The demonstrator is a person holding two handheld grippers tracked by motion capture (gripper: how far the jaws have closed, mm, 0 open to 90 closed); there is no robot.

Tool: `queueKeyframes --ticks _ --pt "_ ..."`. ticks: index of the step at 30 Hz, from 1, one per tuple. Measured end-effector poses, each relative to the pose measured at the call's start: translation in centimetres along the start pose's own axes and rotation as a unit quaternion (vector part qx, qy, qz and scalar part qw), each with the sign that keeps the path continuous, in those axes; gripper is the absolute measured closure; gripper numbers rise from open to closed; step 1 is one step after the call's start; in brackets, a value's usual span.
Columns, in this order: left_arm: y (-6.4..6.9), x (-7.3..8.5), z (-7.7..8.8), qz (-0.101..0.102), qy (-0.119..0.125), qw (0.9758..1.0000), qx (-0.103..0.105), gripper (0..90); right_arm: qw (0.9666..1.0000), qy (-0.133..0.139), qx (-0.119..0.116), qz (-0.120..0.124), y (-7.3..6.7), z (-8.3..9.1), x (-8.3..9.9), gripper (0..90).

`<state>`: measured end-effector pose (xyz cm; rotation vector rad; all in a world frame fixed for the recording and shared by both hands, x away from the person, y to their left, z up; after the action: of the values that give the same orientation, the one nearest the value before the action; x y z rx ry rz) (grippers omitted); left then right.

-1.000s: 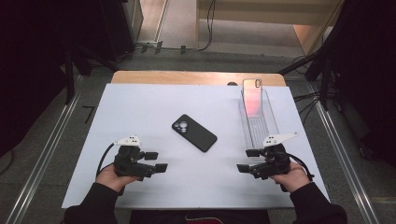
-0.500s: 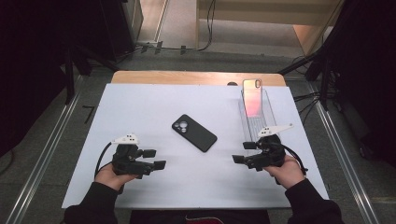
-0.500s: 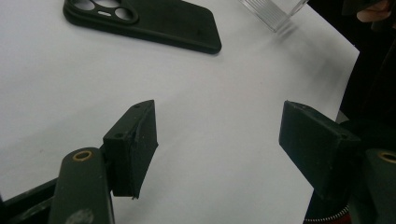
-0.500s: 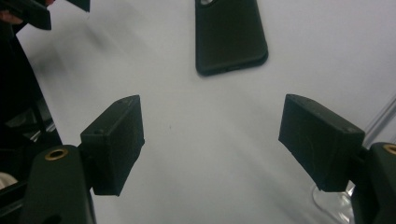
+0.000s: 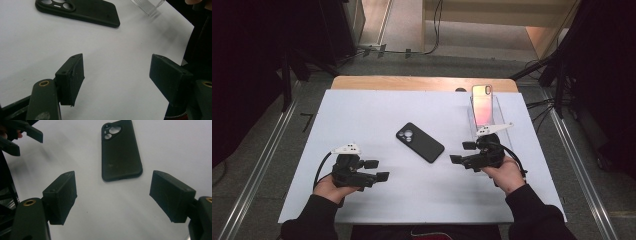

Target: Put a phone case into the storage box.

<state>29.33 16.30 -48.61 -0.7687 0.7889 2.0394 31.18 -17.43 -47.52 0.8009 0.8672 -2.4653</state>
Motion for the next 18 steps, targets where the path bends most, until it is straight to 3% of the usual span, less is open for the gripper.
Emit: queueKeyframes --ticks 4,18 --pt "0.0 0.1 0.0 -0.001 -0.001 1.0 -0.001 28.0 1.0 -0.004 -0.005 -0.001 -0.2 -0.8 -0.6 19.1" --pt "-0.1 0.1 0.0 -0.003 -0.003 1.0 -0.002 28.0 0.9999 0.0 0.015 0.007 0.1 -3.6 -3.2 19.1"
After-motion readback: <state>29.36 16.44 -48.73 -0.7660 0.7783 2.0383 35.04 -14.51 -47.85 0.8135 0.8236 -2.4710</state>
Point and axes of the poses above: each handheld gripper's, and its own axes: z roughly backward along the jaws, x roughly out of its underside, y roughly to its right, the point moved 5 cm from there along -z, roughly forward along the jaws, and after that the axes turned 10 degrees about -z, right-handed, at the moved point
